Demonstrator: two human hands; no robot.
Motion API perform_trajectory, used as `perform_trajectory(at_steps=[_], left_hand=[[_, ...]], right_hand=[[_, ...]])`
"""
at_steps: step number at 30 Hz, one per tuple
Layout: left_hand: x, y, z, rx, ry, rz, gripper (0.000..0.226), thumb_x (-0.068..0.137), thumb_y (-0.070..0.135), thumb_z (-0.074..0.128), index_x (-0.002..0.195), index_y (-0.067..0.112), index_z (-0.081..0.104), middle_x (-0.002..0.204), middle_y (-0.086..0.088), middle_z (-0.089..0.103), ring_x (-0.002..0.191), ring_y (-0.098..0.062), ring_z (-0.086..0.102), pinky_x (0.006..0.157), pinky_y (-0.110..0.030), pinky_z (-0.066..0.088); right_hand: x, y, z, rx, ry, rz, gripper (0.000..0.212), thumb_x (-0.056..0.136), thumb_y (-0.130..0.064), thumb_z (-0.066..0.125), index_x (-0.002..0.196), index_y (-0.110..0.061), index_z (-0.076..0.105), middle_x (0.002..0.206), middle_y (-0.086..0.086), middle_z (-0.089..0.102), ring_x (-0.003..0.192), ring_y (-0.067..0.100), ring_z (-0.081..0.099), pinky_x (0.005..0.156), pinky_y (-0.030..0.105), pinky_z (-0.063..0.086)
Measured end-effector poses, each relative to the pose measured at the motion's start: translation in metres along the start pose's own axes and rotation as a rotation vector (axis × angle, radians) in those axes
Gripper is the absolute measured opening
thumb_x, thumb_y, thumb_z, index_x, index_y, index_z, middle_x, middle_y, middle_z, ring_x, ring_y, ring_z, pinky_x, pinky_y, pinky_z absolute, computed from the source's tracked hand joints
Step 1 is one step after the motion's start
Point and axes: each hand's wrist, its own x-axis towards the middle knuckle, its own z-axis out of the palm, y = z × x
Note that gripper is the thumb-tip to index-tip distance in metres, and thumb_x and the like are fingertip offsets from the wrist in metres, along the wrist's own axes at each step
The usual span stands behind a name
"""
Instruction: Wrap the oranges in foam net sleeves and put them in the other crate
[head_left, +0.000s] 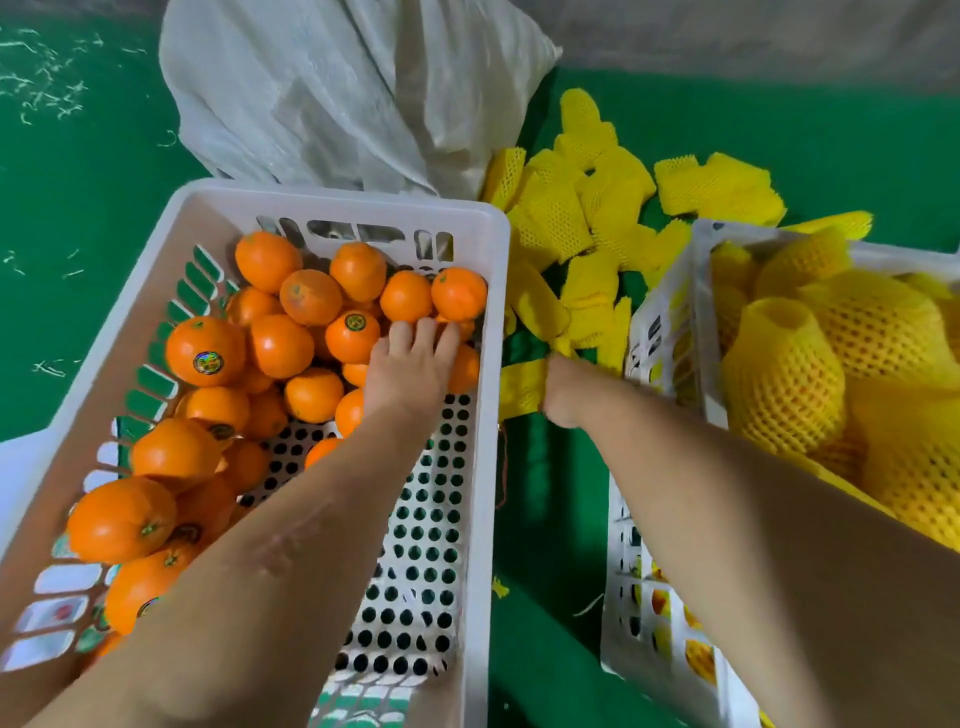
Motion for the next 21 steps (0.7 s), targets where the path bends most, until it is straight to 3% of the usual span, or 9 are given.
perform_trajectory(at_steps=[3, 8, 11, 14, 16, 19, 21], left_hand=[[-0.004, -0.013, 0.008, 0.140, -0.005, 0.090, 0.099, 0.095, 0.021, 0.066, 0.166, 0.025, -0.002, 0.148, -0.007, 0.030, 0.121, -0.029, 0.038, 0.086, -0.034, 0.040], [-0.015, -0.029, -0.004, 0.077, -0.013, 0.046, 0.064, 0.094, 0.014, 0.071, 0.148, 0.021, 0.037, 0.139, -0.009, 0.035, 0.119, -0.034, 0.045, 0.069, -0.033, 0.041], [-0.031, -0.036, -0.019, -0.255, -0.044, -0.083, 0.054, 0.100, 0.029, 0.068, 0.147, 0.020, 0.044, 0.139, -0.011, 0.041, 0.116, -0.040, 0.056, 0.066, -0.041, 0.046], [-0.063, -0.036, -0.036, -0.742, 0.029, -0.201, 0.061, 0.096, 0.054, 0.069, 0.147, 0.026, 0.051, 0.140, -0.009, 0.050, 0.110, -0.034, 0.064, 0.077, -0.046, 0.058], [-0.090, -0.030, -0.053, -1.144, 0.099, -0.256, 0.060, 0.095, 0.056, 0.071, 0.142, 0.021, 0.057, 0.131, -0.004, 0.062, 0.111, -0.026, 0.065, 0.088, -0.048, 0.059], [-0.132, -0.010, -0.087, -1.603, 0.188, -0.359, 0.045, 0.096, 0.053, 0.071, 0.133, 0.029, 0.059, 0.112, 0.015, 0.066, 0.095, -0.008, 0.068, 0.074, -0.030, 0.059], [-0.157, 0.005, -0.105, -1.813, 0.204, -0.383, 0.042, 0.096, 0.054, 0.071, 0.129, 0.030, 0.063, 0.107, 0.007, 0.069, 0.080, -0.008, 0.070, 0.062, -0.021, 0.056]], right_hand=[[0.000, -0.005, -0.003, -0.070, -0.002, -0.013, 0.035, 0.096, -0.001, 0.054, 0.130, -0.002, 0.058, 0.129, 0.022, 0.063, 0.116, 0.041, 0.062, 0.100, 0.051, 0.053], [-0.021, -0.009, 0.001, -0.152, -0.022, -0.073, 0.022, 0.094, 0.000, 0.058, 0.116, 0.000, 0.062, 0.121, 0.021, 0.065, 0.110, 0.039, 0.065, 0.092, 0.043, 0.056], [-0.042, -0.010, 0.001, -0.111, -0.028, -0.088, 0.007, 0.093, -0.001, 0.059, 0.099, -0.003, 0.063, 0.109, 0.020, 0.065, 0.099, 0.034, 0.066, 0.079, 0.038, 0.053], [-0.071, -0.007, -0.003, 0.019, 0.081, -0.130, 0.019, 0.096, -0.009, 0.060, 0.114, -0.006, 0.057, 0.113, 0.017, 0.066, 0.093, 0.032, 0.062, 0.071, 0.034, 0.045], [-0.093, -0.003, -0.005, 0.172, 0.152, -0.165, 0.035, 0.095, -0.014, 0.063, 0.127, -0.011, 0.050, 0.098, 0.010, 0.061, 0.086, 0.030, 0.062, 0.065, 0.032, 0.043], [-0.133, 0.005, -0.006, 0.439, 0.275, -0.217, 0.054, 0.090, -0.021, 0.070, 0.133, -0.029, 0.039, 0.084, 0.003, 0.053, 0.066, 0.018, 0.056, 0.051, 0.028, 0.038], [-0.162, 0.011, -0.002, 0.629, 0.361, -0.232, 0.061, 0.082, -0.034, 0.077, 0.126, -0.043, 0.036, 0.092, -0.002, 0.051, 0.073, 0.017, 0.057, 0.055, 0.030, 0.042]])
